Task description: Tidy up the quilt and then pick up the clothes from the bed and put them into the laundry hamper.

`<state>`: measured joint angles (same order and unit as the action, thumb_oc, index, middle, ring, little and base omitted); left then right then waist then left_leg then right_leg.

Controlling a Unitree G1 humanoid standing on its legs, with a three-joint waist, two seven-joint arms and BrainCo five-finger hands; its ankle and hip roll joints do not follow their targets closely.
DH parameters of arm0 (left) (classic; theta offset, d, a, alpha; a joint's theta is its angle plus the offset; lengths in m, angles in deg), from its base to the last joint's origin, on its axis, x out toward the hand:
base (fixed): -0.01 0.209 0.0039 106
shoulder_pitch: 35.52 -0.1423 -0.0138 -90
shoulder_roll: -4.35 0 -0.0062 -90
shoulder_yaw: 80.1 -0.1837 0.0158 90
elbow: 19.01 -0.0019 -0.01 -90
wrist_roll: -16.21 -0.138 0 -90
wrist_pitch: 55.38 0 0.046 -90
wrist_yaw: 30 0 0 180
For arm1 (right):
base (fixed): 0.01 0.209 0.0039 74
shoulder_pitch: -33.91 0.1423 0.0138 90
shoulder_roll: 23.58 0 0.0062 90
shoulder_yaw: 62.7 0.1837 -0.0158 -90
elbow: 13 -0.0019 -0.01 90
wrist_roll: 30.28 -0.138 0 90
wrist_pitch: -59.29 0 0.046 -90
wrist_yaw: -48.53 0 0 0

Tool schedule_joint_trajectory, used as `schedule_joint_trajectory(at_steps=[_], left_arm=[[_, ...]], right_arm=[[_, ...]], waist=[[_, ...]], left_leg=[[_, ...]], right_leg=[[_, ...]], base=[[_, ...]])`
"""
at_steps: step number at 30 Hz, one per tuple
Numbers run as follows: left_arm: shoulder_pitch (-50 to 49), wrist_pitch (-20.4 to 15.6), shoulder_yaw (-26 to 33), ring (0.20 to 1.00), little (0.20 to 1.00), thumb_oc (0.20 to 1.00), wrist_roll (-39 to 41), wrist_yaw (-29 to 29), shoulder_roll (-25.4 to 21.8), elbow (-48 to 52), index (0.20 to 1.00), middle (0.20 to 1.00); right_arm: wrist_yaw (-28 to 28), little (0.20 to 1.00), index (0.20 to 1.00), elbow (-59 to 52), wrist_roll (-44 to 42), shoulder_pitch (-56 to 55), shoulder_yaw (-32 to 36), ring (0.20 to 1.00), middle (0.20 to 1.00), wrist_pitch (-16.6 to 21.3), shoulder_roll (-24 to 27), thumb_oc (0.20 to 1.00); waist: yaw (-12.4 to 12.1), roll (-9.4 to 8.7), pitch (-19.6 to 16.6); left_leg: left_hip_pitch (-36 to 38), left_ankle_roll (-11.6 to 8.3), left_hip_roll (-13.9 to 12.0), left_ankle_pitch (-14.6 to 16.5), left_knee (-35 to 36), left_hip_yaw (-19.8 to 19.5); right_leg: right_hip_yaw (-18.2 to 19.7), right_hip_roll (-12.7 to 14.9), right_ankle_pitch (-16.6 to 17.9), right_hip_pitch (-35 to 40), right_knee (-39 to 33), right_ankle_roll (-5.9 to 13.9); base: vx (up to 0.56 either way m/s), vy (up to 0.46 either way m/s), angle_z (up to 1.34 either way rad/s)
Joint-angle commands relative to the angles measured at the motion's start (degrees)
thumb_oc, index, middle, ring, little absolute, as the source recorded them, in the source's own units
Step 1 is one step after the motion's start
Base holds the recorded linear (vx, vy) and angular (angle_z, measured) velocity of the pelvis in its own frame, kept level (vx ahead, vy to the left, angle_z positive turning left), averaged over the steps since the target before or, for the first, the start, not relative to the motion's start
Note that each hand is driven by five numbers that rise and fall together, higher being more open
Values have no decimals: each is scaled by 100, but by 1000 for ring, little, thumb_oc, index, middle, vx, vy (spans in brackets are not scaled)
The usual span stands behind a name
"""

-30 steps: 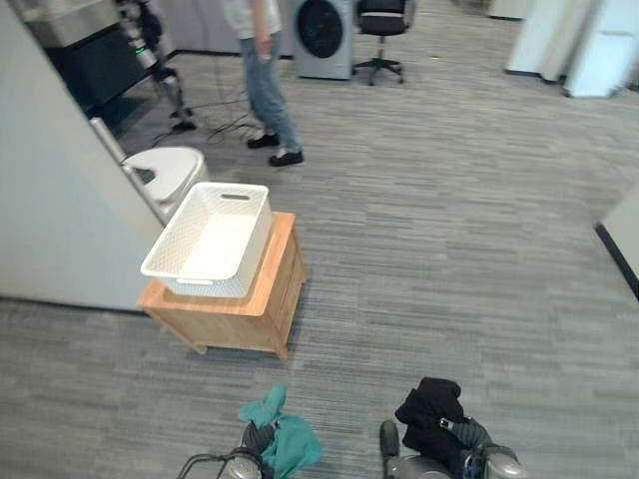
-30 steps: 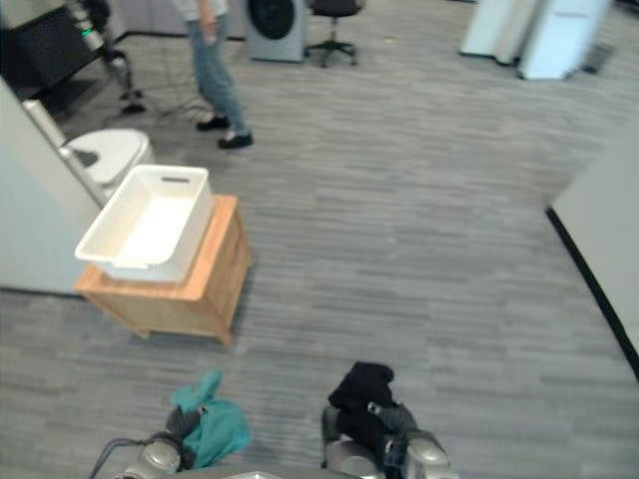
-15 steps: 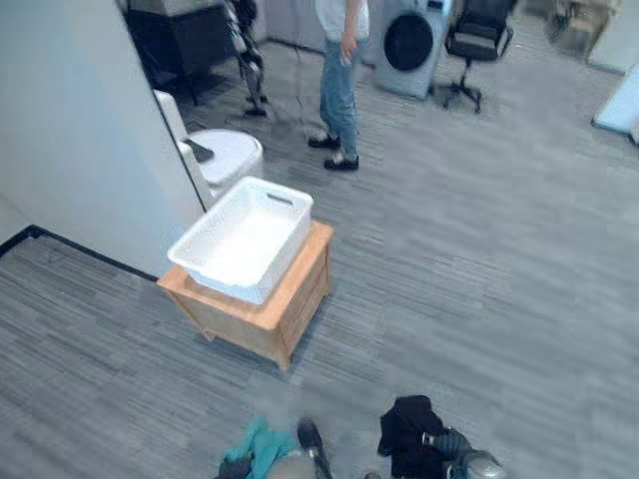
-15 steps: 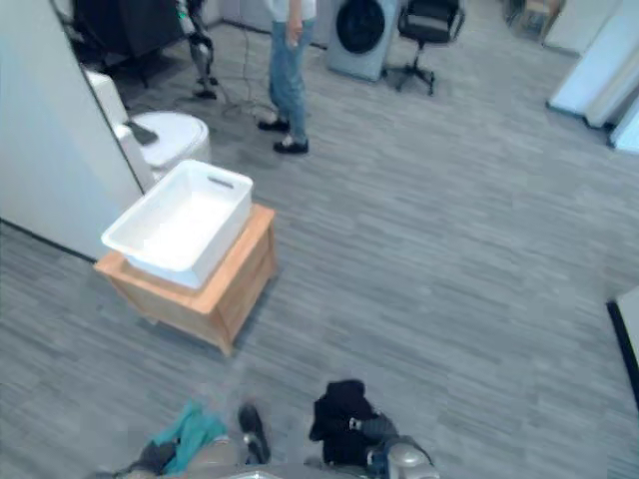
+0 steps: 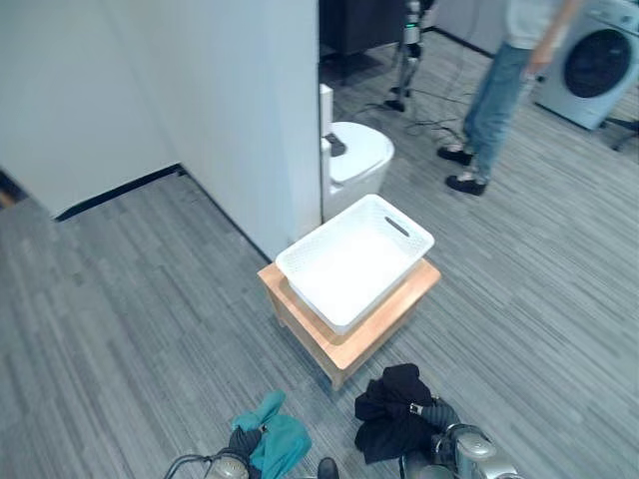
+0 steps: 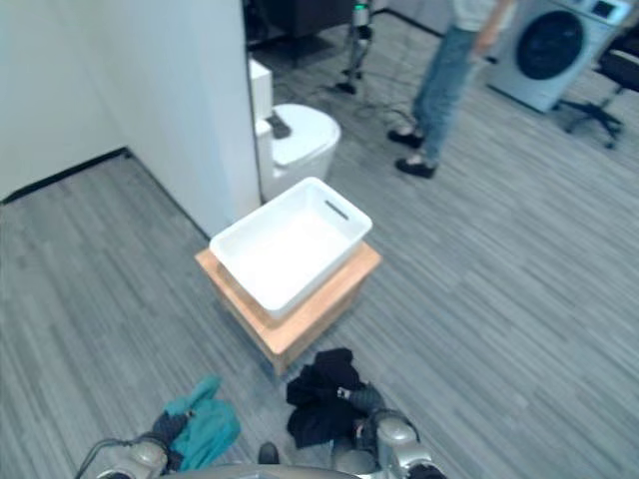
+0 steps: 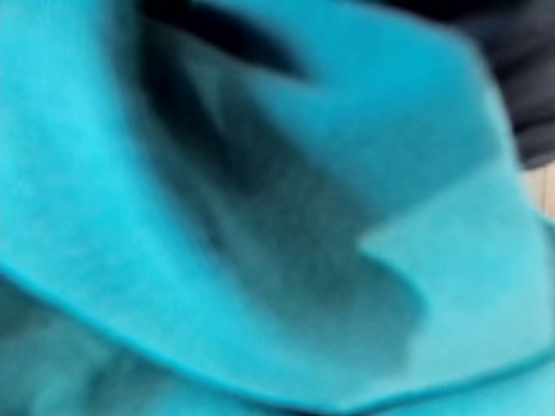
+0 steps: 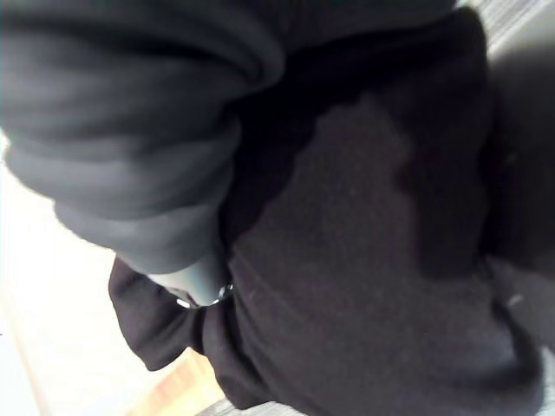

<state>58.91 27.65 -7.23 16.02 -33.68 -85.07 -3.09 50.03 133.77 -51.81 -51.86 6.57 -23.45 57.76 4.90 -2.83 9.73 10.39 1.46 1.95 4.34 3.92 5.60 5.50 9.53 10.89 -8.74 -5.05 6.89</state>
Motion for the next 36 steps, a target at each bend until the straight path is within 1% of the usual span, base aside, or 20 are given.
schedule_joint_trajectory(at_steps=[1,3,4,6,8,9,10,11,13,14,15,17,18,19,20,23,24,29,32,36], left_arm=[[-42,-127,-61,200,200,200,38,76,-91,-125,200,200],[-224,-87,119,200,200,200,137,20,-40,-227,200,200],[-257,-53,179,200,200,200,211,-46,23,-227,200,200],[-302,-33,100,200,200,200,87,-46,39,-200,200,200],[-248,-20,37,200,200,200,43,-66,36,-170,200,200],[-247,-20,37,200,200,200,43,-66,34,-170,200,200],[-181,-24,42,200,200,200,82,-64,20,-87,200,200],[-228,-36,27,200,200,200,29,-6,-5,-22,200,200],[-348,-43,87,200,200,200,-10,27,-84,162,200,200],[-365,-77,34,200,200,200,-142,37,-108,178,200,200],[-348,-73,-51,200,200,200,-322,-28,-110,222,200,200],[-340,-58,-70,200,200,200,-354,-78,-121,258,200,200],[-300,-58,-75,200,200,200,-322,-55,-131,308,200,200],[-269,-55,-76,200,200,200,-279,-26,-136,319,200,200],[-224,0,-156,200,200,200,-444,31,-99,172,200,200],[-305,72,-104,200,200,200,-536,25,-88,40,200,200],[-399,127,76,200,200,200,-488,2,-121,-64,200,200],[-552,194,201,200,200,200,-321,-5,-119,-213,200,200],[-547,150,203,200,200,200,-105,-30,-90,-144,200,200],[-55,-141,211,200,200,200,898,-36,-246,584,200,200]], right_arm=[[49,200,200,-301,-211,156,-20,200,200,167,-1,200],[131,200,200,-317,-218,222,-182,200,200,157,67,200],[115,200,200,-461,-339,169,-168,200,200,182,192,200],[70,200,200,-570,-331,245,-223,200,200,162,317,200],[33,200,200,-698,-288,272,-232,200,200,182,396,200],[33,200,200,-698,-288,273,-232,200,200,182,395,200],[92,200,200,-841,-288,172,-124,200,200,266,489,200],[72,200,200,-898,-203,166,-77,200,200,272,556,200],[115,200,200,-1644,-46,80,-99,200,200,238,734,200],[141,200,200,-1790,32,103,-71,200,200,323,782,200],[86,200,200,-2035,143,186,-65,200,200,352,837,200],[67,200,200,-2421,233,271,-87,200,200,362,951,200],[53,200,200,-3037,366,275,-99,200,200,422,1160,200],[77,200,200,-3452,382,216,-56,200,200,448,1330,200],[146,200,200,-4541,524,247,168,200,200,432,1713,200],[159,200,200,-5005,691,639,126,200,200,372,1857,200],[174,200,200,-5370,762,1171,74,200,200,307,1998,200],[212,200,200,-5720,961,2374,-494,200,200,55,2005,200],[117,200,200,-5489,990,3089,-868,200,200,13,1793,200],[-202,200,200,-4813,1025,4725,-1273,200,200,-33,1835,200]], waist=[[137,-223,-95],[59,-134,-132],[205,-160,-105],[184,-218,-80],[74,-285,-13],[81,-288,-27],[257,-324,-24],[276,-288,-49],[355,-285,-30],[369,-307,47],[366,-306,119],[376,-304,144],[423,-310,153],[483,-328,163],[503,-452,9],[346,-480,-116],[176,-498,-166],[-9,-452,-157],[-76,-413,-32],[-336,-298,638]], left_leg=[[200,-707,-973,15,108,64],[172,-900,-1371,-241,-88,92],[-21,-880,-1571,-536,-313,854],[-223,-786,-1300,-301,-667,1085],[-604,-666,-577,97,-1107,478],[-623,-664,-572,89,-1107,473],[-649,-605,-677,14,-974,1417],[-517,-547,-710,-6,-715,1730],[-228,-404,-645,-60,-243,1840],[-154,-398,-706,-126,-90,1886],[-147,-371,-736,-191,28,1758],[-193,-397,-800,-244,104,1664],[-248,-439,-851,-228,108,1482],[-294,-444,-842,-198,108,1291],[-397,-434,-753,-192,108,924],[-386,-429,-725,-169,108,867],[-334,-473,-751,-209,108,876],[-432,-602,-872,-292,108,708],[-519,-658,-938,-369,108,634],[-1204,-847,-1071,-799,70,269]], right_leg=[[-85,380,-679,580,257,487],[-328,36,-885,746,300,308],[-730,3,-1018,1007,229,186],[-910,-51,-1055,1116,157,116],[-924,-151,-1088,1093,252,24],[-928,-147,-1085,1077,252,25],[-1258,-241,-1063,1087,307,48],[-1334,-301,-1039,1027,382,81],[-1420,-377,-1004,759,944,228],[-1548,-359,-946,570,1340,426],[-1422,-391,-850,336,1726,755],[-1153,-482,-806,147,1926,811],[-788,-536,-965,204,1727,811],[-419,-481,-1076,294,1526,750],[379,-334,-1151,586,898,389],[227,-197,-1146,811,578,350],[177,-169,-1107,955,342,357],[91,-227,-1184,1153,31,209],[21,-276,-1203,1113,19,133],[-156,-434,-1133,553,70,-8]], base=[[401,-493,22],[353,-577,28],[159,-450,21],[71,-352,40],[-13,-223,22],[-75,-180,-22],[-85,-96,-17],[-85,-71,49],[-68,23,53],[-165,-51,-36],[-194,-115,-53],[-102,-110,5],[-6,-80,59],[47,-199,157],[95,-182,176],[91,-164,102],[76,-132,37],[47,-153,28],[-35,-166,8],[-221,-188,38]])
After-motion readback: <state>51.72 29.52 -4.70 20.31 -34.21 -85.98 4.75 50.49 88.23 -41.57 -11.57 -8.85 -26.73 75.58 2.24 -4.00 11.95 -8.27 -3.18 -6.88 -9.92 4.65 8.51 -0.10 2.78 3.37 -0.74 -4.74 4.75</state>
